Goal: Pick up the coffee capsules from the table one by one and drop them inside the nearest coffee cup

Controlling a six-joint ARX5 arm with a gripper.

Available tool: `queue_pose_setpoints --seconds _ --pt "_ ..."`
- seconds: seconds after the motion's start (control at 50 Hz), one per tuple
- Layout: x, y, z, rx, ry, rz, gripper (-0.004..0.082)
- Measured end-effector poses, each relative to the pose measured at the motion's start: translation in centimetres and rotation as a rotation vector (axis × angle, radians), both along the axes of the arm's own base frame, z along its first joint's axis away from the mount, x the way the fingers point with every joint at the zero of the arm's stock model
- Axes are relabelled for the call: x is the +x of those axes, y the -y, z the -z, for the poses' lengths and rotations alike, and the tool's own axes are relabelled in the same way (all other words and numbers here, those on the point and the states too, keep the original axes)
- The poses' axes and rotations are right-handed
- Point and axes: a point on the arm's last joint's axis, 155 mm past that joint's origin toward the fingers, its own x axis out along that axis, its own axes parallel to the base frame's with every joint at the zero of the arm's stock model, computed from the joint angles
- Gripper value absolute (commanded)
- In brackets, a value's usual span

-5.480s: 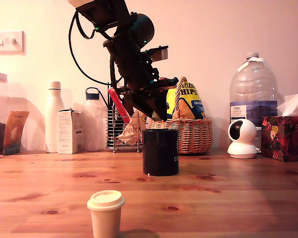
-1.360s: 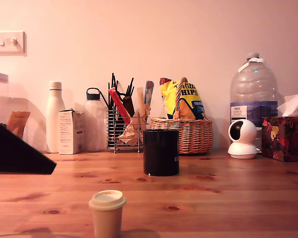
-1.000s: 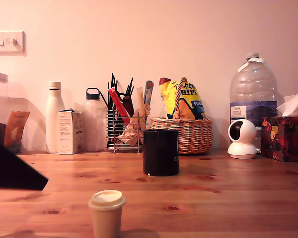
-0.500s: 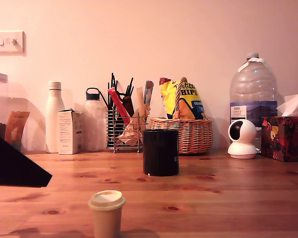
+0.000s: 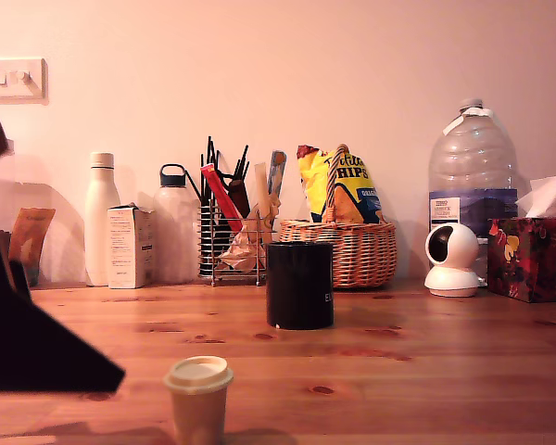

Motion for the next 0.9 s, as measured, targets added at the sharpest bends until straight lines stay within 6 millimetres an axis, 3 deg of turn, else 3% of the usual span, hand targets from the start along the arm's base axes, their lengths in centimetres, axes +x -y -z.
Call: queue_pose_setpoints --seconds 0.1,0.36,0.58,0.9 --pt "0.2 0.1 0.6 0.029 -0.002 0.009 0.0539" --pt "1.7 1.1 0.0 0.046 0.029 0.025 0.0539" --pt "1.7 1.2 1.2 0.09 0.009 0.053 0.0539" --pt "2.4 3.6 1.6 0.119 -0.014 0.128 0.0539"
